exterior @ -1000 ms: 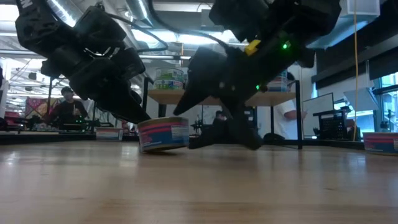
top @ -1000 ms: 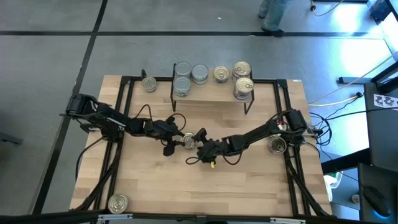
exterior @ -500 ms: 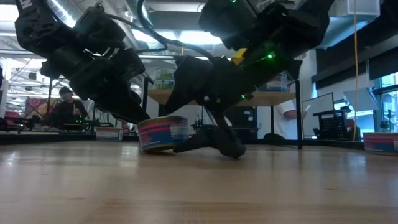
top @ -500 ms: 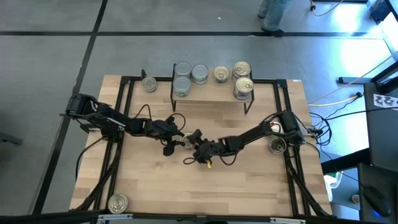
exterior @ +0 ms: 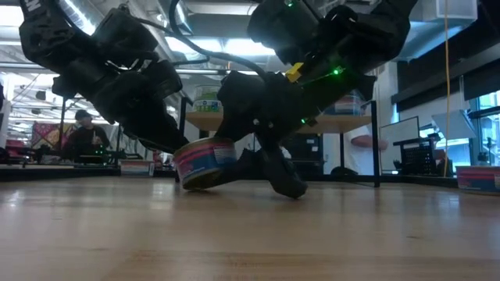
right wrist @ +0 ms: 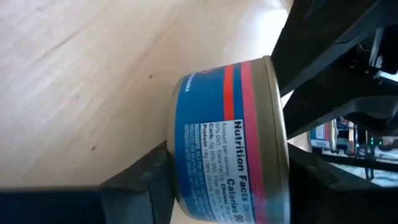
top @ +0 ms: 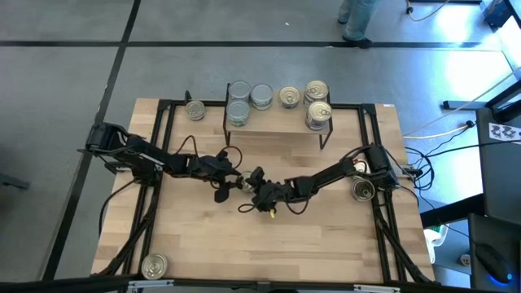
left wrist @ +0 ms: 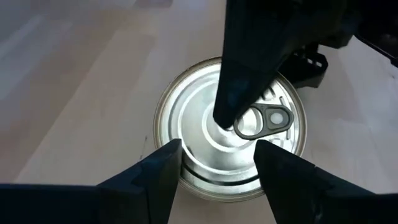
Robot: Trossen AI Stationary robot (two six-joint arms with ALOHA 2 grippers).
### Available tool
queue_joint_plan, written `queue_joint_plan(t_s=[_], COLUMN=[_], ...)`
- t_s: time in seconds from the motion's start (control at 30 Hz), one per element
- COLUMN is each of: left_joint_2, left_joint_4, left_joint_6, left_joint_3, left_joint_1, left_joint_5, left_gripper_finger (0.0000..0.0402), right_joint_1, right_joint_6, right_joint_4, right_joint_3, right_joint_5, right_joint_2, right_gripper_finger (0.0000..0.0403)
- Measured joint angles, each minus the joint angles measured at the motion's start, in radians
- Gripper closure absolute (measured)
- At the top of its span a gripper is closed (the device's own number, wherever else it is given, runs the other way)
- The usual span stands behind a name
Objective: Stack canned seafood by type on shelf
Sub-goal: Stack the blue pink tuna can on top of the other blue pink tuna can on the shelf
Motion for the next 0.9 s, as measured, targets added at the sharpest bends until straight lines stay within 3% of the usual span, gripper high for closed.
queue_joint_plan(t_s=[0.2, 0.33, 0.47, 0.7, 0.9], left_joint_2=[-0.067, -0.175, -0.278, -0.328, -0.317], left_joint_4=[-0.038, -0.134, -0.259, -0.378, -0.373], left_joint_6=[-0.034, -0.034, -0.046, -0.068, -0.064], left_joint_3=[0.000, -0.001, -0.001, 0.000, 0.000], left_joint_1=[0.009, 0.007, 0.007, 0.007, 0.007], left_joint_5=[-0.005, -0.011, -0.083, -0.137, -0.141], left_gripper_finger=[0.0194, 0.0194, 0.0194, 0.0194, 0.0194], right_joint_1=[0.013, 0.024, 0.025, 0.009, -0.130], right_joint_6=[0.157, 0.216, 0.263, 0.226, 0.165], right_joint_4=[-0.059, -0.193, -0.312, -0.374, -0.489], right_joint_3=[-0.002, -0.006, -0.004, 0.013, 0.104], right_joint_5=[0.048, 0.063, 0.119, 0.269, 0.367], right_joint_2=[-0.045, -0.139, -0.259, -0.464, -0.543], right_gripper_finger=[0.0197, 0.0205, 0.0206, 0.0206, 0.0206])
